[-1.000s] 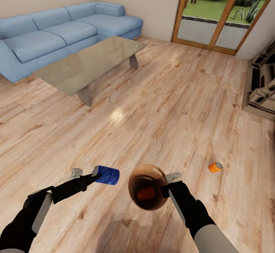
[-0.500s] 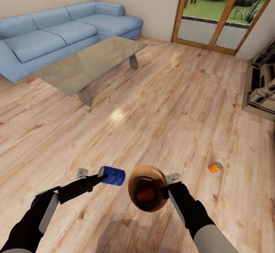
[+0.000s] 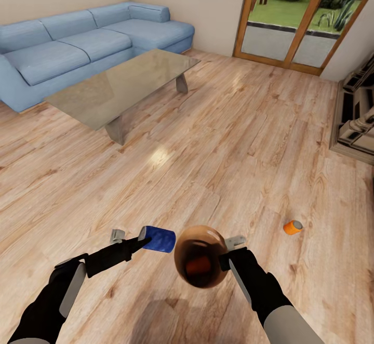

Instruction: Put the three can of soda from the living room inside the tash can in the kitchen.

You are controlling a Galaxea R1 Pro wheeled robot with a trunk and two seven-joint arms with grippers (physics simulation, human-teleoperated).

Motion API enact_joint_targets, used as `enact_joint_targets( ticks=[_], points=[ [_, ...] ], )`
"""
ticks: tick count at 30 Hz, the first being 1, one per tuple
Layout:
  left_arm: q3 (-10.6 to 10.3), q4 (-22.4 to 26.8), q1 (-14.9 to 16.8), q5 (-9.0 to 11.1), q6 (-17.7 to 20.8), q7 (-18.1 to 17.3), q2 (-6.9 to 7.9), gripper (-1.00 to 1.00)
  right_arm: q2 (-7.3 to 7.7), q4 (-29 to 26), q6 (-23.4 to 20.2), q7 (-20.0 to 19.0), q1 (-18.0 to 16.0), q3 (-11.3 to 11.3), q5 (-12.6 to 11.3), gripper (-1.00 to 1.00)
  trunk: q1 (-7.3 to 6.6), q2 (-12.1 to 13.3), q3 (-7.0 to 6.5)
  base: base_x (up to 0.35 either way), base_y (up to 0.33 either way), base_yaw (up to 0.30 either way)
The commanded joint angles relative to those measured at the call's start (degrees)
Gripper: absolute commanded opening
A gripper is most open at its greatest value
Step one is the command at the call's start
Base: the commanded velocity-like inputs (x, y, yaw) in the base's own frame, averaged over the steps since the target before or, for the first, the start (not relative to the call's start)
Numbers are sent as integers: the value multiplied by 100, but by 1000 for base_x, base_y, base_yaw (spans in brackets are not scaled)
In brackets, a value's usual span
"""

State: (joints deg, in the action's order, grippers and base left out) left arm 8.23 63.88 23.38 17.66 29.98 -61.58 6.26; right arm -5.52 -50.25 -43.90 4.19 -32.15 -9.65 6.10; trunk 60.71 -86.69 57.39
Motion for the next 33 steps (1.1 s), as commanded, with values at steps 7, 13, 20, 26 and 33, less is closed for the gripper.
enact_joint_targets(
  ticks=[7,13,20,26,33],
  points=[
    [2,4,-1,0,13,-6,-2,-100,-1,131,106,-6,-1,-2,-65,-100,0,0,0,0,0,0],
    [32,363,-1,2,326,-17,6,-100,-4,144,123,-3,-1,-2,-65,-100,0,0,0,0,0,0],
    [30,662,-1,9,500,-20,7,-100,-26,146,127,1,-1,-2,-65,-100,0,0,0,0,0,0],
    [25,687,-1,9,619,-318,2,-100,-32,147,128,2,-3,-2,-65,-100,0,0,0,0,0,0],
    [15,663,-1,3,664,-516,-11,-100,-60,147,127,3,-10,-2,-65,-100,0,0,0,0,0,0]
  ],
)
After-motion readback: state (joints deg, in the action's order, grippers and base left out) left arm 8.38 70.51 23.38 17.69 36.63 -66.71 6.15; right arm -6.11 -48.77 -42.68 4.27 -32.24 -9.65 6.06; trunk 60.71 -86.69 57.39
